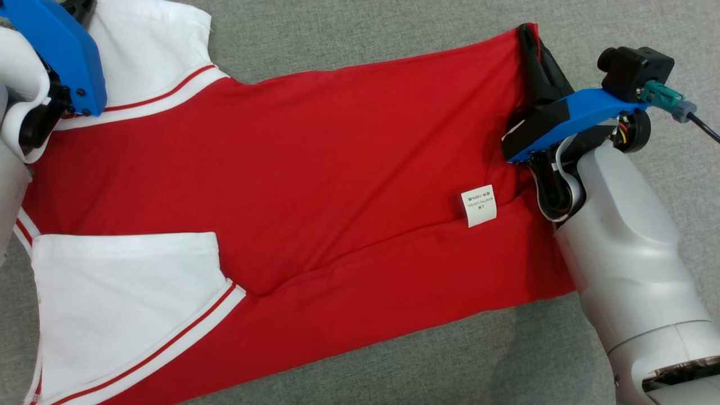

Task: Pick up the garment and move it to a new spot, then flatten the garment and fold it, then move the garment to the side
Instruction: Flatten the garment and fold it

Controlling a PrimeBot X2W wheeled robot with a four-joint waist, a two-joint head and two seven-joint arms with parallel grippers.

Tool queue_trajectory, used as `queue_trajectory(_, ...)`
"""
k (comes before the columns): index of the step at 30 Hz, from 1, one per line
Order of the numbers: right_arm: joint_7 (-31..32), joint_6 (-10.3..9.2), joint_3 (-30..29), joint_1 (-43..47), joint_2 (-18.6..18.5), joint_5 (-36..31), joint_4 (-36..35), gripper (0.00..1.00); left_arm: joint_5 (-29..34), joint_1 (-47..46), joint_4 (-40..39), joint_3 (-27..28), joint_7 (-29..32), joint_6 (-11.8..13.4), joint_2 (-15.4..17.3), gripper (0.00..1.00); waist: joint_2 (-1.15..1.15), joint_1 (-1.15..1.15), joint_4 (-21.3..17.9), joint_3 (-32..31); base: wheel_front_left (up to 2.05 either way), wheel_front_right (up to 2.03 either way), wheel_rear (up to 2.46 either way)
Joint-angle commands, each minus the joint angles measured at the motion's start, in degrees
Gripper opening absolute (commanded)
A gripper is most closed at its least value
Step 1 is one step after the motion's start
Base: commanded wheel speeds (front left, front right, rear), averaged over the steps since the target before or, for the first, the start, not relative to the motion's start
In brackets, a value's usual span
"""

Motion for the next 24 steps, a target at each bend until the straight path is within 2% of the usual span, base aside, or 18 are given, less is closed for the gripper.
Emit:
queue_trajectory(1, -0.2, -0.02, -0.1, -0.7, 0.0, 0.3, 0.0, 0.00, -0.7, 0.3, 0.8, -1.3, 0.3, -0.1, 0.2, 0.00, 0.00, 0.00, 0.3, 0.0, 0.00, 0.00, 0.00)
queue_trajectory(3, -0.2, -0.02, -0.9, -0.6, 0.0, -0.3, -0.1, 0.00, -0.4, -0.2, 0.4, -2.0, -2.0, -0.1, 0.2, 0.00, 0.00, 0.00, 0.9, -0.3, 0.00, 0.00, 0.00)
queue_trajectory(6, -0.2, -0.02, -2.6, -0.2, 0.0, -1.9, -0.7, 0.00, 0.4, -1.9, 0.4, -1.5, -8.6, -0.1, -0.3, 0.00, 0.00, 0.00, 2.2, -1.2, 0.00, 0.00, 0.00)
queue_trajectory(14, -0.2, -0.02, -8.0, 3.5, -1.4, -7.5, -2.0, 0.00, 3.9, -0.4, 0.9, -2.2, -24.7, 0.8, -4.3, 0.00, 0.00, 0.00, 7.0, -5.8, 0.00, 0.00, 0.00)
queue_trajectory(19, -0.2, -0.02, -10.6, 6.5, -3.4, -9.0, -1.6, 0.00, 3.0, 3.9, 0.6, -1.1, -28.5, 1.0, -6.7, 0.00, 0.00, 0.00, 9.8, -9.4, 0.00, 0.00, 0.00)
queue_trajectory(24, -0.2, -0.02, -12.1, 9.3, -5.6, -8.9, -1.0, 0.00, 2.7, 8.6, -0.5, 0.4, -29.2, 1.4, -7.3, 0.00, 0.00, 0.00, 11.6, -12.3, 0.00, 0.00, 0.00)
